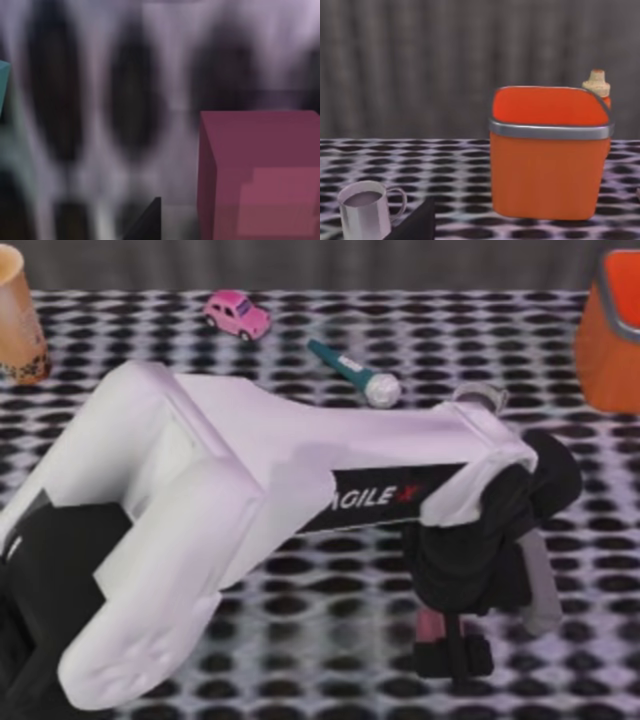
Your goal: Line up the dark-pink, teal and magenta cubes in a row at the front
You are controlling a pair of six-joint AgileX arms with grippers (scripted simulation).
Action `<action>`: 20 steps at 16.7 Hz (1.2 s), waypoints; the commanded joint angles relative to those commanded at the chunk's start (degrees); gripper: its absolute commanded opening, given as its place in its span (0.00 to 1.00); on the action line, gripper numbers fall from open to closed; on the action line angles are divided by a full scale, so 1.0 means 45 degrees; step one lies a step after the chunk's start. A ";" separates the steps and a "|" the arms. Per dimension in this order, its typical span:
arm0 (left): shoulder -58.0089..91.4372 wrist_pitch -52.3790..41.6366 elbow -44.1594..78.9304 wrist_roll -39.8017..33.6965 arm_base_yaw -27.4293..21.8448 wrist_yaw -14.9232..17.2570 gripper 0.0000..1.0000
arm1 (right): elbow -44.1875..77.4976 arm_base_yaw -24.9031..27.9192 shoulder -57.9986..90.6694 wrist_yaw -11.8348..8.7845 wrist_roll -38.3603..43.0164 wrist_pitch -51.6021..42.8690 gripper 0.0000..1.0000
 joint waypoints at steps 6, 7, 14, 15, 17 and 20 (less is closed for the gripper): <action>0.0000 0.0000 0.0000 0.0000 0.0000 0.0000 1.00 | 0.0000 0.0000 0.0000 0.0000 0.0000 0.0000 1.00; 0.0000 0.0000 0.0000 0.0000 0.0000 0.0000 1.00 | 0.0000 0.0000 0.0000 0.0000 0.0000 0.0000 1.00; -0.0391 -0.1529 0.1093 0.0007 0.0139 -0.0003 1.00 | 0.0000 0.0000 0.0000 0.0000 0.0000 0.0000 1.00; -0.0527 -0.2082 0.1426 0.0004 0.0183 0.0000 1.00 | 0.0000 0.0000 0.0000 0.0000 0.0000 0.0000 1.00; -0.0775 -0.2809 0.1962 0.0000 0.0261 -0.0004 1.00 | 0.0000 0.0000 0.0000 0.0000 0.0000 0.0000 1.00; -0.0882 -0.3002 0.2127 -0.0004 0.0292 -0.0009 1.00 | 0.0000 0.0000 0.0000 0.0000 0.0000 0.0000 1.00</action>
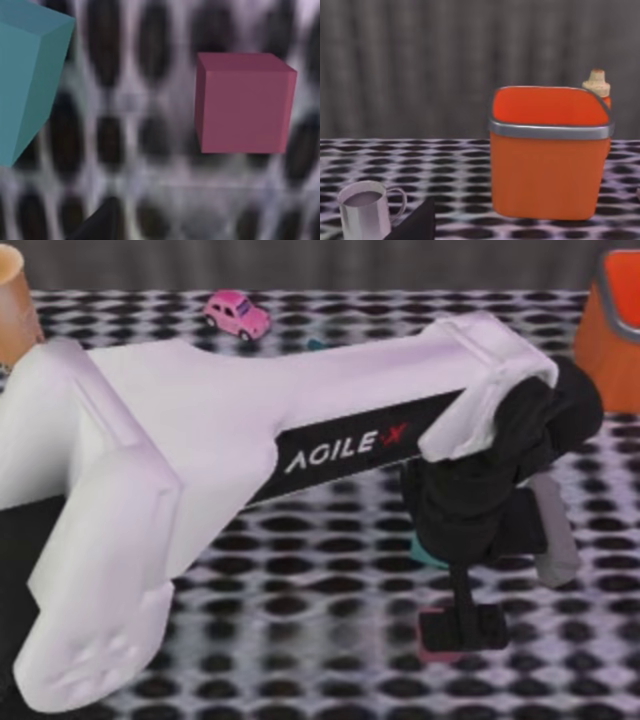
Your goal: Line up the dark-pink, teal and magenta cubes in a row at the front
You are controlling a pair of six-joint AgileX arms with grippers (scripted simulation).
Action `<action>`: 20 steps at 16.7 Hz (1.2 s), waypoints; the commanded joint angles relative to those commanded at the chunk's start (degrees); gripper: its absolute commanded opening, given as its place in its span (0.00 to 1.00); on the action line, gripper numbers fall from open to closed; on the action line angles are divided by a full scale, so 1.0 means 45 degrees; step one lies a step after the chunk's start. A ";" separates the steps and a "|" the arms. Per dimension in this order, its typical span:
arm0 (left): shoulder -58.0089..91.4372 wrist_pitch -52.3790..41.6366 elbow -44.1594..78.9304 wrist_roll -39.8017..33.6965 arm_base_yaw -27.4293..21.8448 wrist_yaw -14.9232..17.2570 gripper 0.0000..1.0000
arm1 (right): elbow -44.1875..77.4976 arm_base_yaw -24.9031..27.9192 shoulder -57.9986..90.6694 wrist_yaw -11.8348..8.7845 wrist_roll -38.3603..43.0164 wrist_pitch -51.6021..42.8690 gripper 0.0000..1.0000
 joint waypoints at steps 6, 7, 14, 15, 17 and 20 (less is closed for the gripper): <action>-0.0713 0.0465 -0.0738 -0.0194 0.0326 -0.0040 1.00 | 0.0744 0.0230 0.0753 0.0009 -0.0332 -0.0522 1.00; -0.1227 0.0754 -0.1206 -0.0336 0.0598 -0.0065 1.00 | 0.1257 0.0387 0.1276 0.0009 -0.0550 -0.0859 1.00; -0.8361 0.4386 -0.7322 -0.2274 0.4063 -0.0274 1.00 | 0.7149 0.2188 0.8384 -0.0020 -0.3018 -0.4666 1.00; -0.9772 0.5073 -0.8519 -0.2639 0.4702 -0.0295 1.00 | 0.8122 0.2488 0.9745 -0.0020 -0.3433 -0.5326 1.00; -1.2721 0.6503 -1.1031 -0.3383 0.6004 -0.0328 1.00 | 1.0209 0.3135 1.2737 -0.0014 -0.4336 -0.6785 1.00; -1.7170 0.8689 -1.4825 -0.4465 0.7905 -0.0353 1.00 | 1.3189 0.4067 1.6906 0.0003 -0.5640 -0.8928 1.00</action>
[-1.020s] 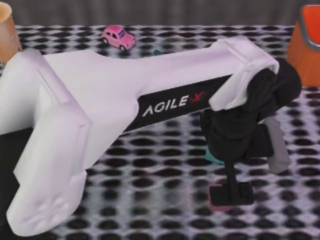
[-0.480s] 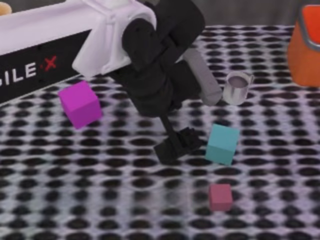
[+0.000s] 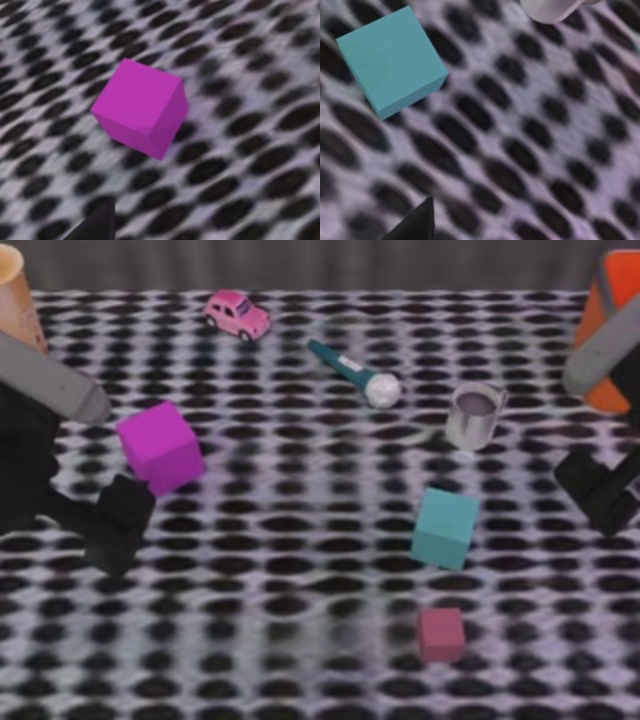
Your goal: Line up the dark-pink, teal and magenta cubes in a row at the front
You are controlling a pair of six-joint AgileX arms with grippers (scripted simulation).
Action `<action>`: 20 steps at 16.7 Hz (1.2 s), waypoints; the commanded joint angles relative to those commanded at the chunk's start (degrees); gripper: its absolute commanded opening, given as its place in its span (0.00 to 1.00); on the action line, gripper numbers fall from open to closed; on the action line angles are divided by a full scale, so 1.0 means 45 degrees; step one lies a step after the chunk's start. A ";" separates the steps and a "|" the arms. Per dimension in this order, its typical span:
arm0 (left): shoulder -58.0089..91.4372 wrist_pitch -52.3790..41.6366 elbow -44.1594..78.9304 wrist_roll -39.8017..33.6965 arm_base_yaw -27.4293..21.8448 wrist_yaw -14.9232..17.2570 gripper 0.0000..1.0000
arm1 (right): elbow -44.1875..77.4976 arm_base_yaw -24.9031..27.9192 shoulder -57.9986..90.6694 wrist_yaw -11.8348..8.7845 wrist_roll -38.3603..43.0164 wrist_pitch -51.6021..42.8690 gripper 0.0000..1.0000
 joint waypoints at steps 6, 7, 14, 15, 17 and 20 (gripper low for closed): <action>-0.7126 0.3960 -0.6144 -0.1730 0.3038 0.0038 1.00 | 0.5247 0.1593 0.6526 0.0021 -0.2230 -0.3561 1.00; -0.8014 0.4531 -0.6889 -0.1957 0.3425 0.0056 1.00 | 0.5936 0.1794 0.7359 0.0021 -0.2510 -0.3979 1.00; -1.1501 0.6841 -0.9527 -0.2839 0.4848 0.0165 1.00 | 0.8770 0.2594 1.0549 0.0031 -0.3633 -0.5575 1.00; -1.1501 0.6841 -0.9527 -0.2839 0.4848 0.0165 1.00 | 0.8770 0.2594 1.0549 0.0031 -0.3633 -0.5575 1.00; -1.1501 0.6841 -0.9527 -0.2839 0.4848 0.0165 1.00 | 0.8770 0.2594 1.0549 0.0031 -0.3633 -0.5575 1.00; -1.1501 0.6841 -0.9527 -0.2839 0.4848 0.0165 1.00 | 0.8720 0.2540 1.0554 0.0031 -0.3629 -0.5516 1.00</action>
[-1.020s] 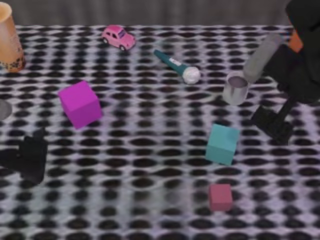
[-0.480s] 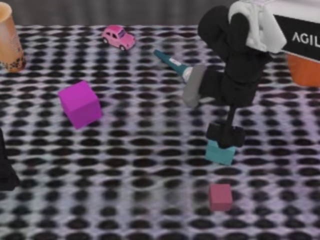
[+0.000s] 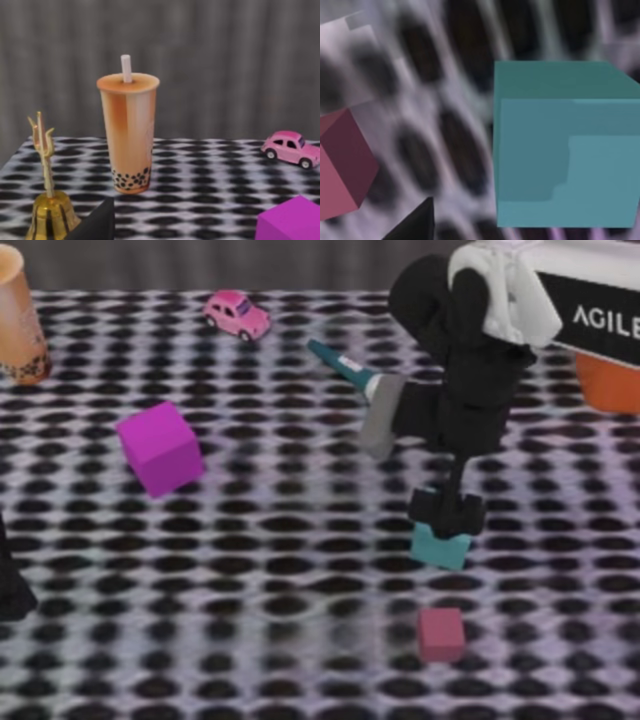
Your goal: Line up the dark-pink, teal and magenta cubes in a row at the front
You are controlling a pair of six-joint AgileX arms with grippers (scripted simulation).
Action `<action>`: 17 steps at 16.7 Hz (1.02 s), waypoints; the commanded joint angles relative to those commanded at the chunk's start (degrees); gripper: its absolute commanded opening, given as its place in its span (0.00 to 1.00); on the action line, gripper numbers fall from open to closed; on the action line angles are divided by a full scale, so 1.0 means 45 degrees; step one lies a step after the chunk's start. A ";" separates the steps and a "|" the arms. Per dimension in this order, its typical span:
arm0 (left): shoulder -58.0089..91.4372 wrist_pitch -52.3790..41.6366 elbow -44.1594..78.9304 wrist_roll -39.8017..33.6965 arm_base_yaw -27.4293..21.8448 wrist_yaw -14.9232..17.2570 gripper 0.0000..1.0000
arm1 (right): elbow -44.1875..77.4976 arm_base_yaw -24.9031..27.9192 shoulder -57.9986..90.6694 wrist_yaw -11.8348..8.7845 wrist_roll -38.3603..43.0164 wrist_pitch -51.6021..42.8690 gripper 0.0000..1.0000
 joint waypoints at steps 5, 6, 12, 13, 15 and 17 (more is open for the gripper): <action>0.0000 0.0000 0.0000 0.0000 0.0000 0.0000 1.00 | -0.1191 0.0045 0.0760 0.0007 0.0014 0.2009 1.00; 0.0000 0.0000 0.0000 0.0000 0.0000 0.0000 1.00 | -0.1508 0.0048 0.0969 0.0009 0.0026 0.2581 1.00; 0.0000 0.0000 0.0000 0.0000 0.0000 0.0000 1.00 | -0.2227 0.0073 0.1520 0.0014 0.0034 0.3744 1.00; 0.0000 0.0000 0.0000 0.0000 0.0000 0.0000 1.00 | -0.2227 0.0073 0.1520 0.0014 0.0034 0.3744 1.00; 0.0000 0.0000 0.0000 0.0000 0.0000 0.0000 1.00 | -0.2227 0.0073 0.1520 0.0014 0.0034 0.3744 0.85; 0.0000 0.0000 0.0000 0.0000 0.0000 0.0000 1.00 | -0.2227 0.0073 0.1520 0.0014 0.0034 0.3744 0.70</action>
